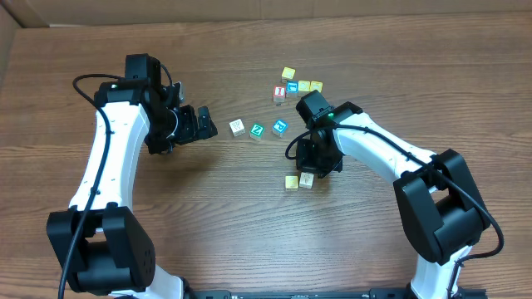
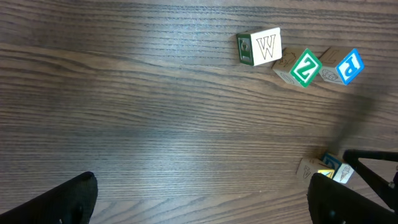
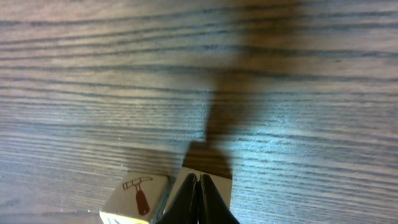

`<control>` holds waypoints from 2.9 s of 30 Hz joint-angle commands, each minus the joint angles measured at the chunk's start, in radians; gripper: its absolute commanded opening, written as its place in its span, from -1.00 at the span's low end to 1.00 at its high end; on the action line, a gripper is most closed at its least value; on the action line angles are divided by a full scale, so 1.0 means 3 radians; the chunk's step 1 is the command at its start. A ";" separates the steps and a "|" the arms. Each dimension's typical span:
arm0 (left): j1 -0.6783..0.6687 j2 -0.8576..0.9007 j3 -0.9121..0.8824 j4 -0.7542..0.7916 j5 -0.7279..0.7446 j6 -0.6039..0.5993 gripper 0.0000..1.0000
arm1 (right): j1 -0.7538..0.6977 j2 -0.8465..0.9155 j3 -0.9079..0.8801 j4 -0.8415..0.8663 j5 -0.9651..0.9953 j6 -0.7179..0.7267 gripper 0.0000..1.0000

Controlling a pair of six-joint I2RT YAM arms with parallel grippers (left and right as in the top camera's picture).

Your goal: Flip 5 blocks

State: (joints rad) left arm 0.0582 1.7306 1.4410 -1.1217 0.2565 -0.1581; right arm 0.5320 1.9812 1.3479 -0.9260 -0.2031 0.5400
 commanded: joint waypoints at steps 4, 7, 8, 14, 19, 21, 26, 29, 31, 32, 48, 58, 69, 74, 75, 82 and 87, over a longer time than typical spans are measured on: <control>-0.0043 0.0032 0.0065 0.0004 -0.0017 0.0003 1.00 | 0.0013 -0.0093 0.0004 -0.0010 -0.0092 -0.0071 -0.92; -0.0043 0.0032 0.0065 0.0004 -0.0017 0.0003 1.00 | 0.0025 -0.0093 0.0004 -0.0019 -0.0093 -0.0070 -0.92; -0.0043 0.0032 0.0065 0.0004 -0.0017 0.0003 1.00 | 0.0032 -0.0093 0.0004 -0.0018 -0.0093 -0.0070 -0.92; -0.0043 0.0032 0.0065 0.0004 -0.0017 0.0003 1.00 | 0.0037 -0.0093 0.0004 -0.0008 -0.0092 -0.0071 -0.92; -0.0043 0.0032 0.0065 0.0004 -0.0018 0.0003 1.00 | 0.0037 -0.0094 0.0009 0.0112 -0.0089 -0.0070 -0.92; -0.0043 0.0032 0.0065 0.0004 -0.0017 0.0003 1.00 | -0.0005 -0.0094 0.0041 0.0140 -0.0088 -0.0070 -0.92; -0.0043 0.0032 0.0065 0.0004 -0.0017 0.0003 1.00 | -0.0172 -0.0097 0.0175 0.0019 -0.0088 -0.0070 -0.92; -0.0043 0.0032 0.0065 0.0004 -0.0018 0.0003 1.00 | -0.0271 -0.0097 0.0181 -0.0103 -0.0076 -0.0047 -0.92; -0.0043 0.0032 0.0065 0.0004 -0.0017 0.0003 1.00 | -0.0331 -0.0097 0.0181 -0.0205 -0.0075 -0.0043 -0.92; -0.0043 0.0032 0.0065 0.0004 -0.0017 0.0003 1.00 | -0.0352 -0.0097 0.0181 -0.0256 -0.0078 -0.0042 -0.92; -0.0043 0.0032 0.0065 0.0004 -0.0017 0.0003 1.00 | -0.0088 -0.0095 0.0128 -0.0415 -0.0089 -0.0043 -0.92; -0.0043 0.0032 0.0065 0.0004 -0.0018 0.0003 1.00 | 0.0004 -0.0095 0.0130 -0.0413 -0.0090 -0.0043 -0.92; -0.0043 0.0032 0.0065 0.0004 -0.0017 0.0003 1.00 | 0.0024 -0.0095 0.0130 -0.0518 -0.0155 0.0047 -0.92; -0.0043 0.0032 0.0065 0.0004 -0.0017 0.0003 0.99 | 0.0039 -0.0095 0.0130 -0.0524 -0.0153 0.0123 -0.92; -0.0043 0.0032 0.0065 0.0004 -0.0017 0.0003 1.00 | 0.0039 -0.0095 0.0130 -0.0516 -0.0153 0.0123 -0.92; -0.0043 0.0032 0.0065 0.0004 -0.0017 0.0003 1.00 | 0.0041 -0.0095 0.0130 -0.0575 -0.0154 0.0134 -0.92; -0.0043 0.0032 0.0065 0.0004 -0.0018 0.0003 1.00 | 0.0041 -0.0095 0.0130 -0.0590 -0.0154 0.0132 -0.92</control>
State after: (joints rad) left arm 0.0582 1.7306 1.4410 -1.1217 0.2565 -0.1581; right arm 0.5385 1.9812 1.3766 -1.1019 -0.2401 0.5728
